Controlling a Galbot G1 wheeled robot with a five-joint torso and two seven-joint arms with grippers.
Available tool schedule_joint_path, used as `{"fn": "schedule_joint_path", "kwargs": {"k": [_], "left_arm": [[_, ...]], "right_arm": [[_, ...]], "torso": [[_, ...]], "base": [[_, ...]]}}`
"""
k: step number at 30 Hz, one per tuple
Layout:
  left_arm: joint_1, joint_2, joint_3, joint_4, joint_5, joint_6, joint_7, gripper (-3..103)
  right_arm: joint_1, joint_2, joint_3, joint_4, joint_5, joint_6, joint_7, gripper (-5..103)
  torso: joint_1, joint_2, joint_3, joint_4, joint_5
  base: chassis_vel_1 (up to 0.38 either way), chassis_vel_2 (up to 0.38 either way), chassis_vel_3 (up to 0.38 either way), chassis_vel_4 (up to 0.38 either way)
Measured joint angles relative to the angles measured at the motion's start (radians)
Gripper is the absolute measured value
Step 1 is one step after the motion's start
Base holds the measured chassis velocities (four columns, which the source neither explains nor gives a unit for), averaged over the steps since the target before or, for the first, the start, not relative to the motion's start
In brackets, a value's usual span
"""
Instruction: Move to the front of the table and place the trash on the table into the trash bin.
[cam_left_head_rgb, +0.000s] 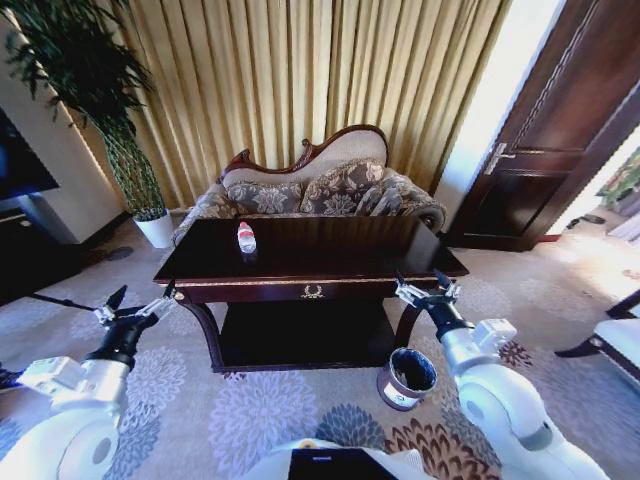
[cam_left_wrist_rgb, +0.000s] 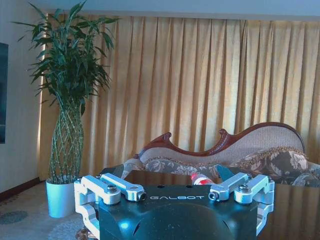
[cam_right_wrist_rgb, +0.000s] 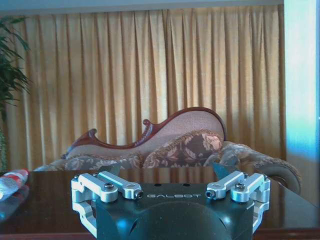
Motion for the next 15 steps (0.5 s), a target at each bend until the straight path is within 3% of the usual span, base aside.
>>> {"fn": "schedule_joint_path", "kwargs": {"k": [15], "left_arm": [[-0.007,-0.001,0.005,0.0,0.01,0.008,0.0,100]], "right_arm": [[0.006,-0.001,-0.008,-0.013,0.0,-0.009,-0.015,100]], "torso": [[0.0,0.0,0.0,0.0,0.0001]], "base": [[0.0,0.0,0.0,0.0]]}}
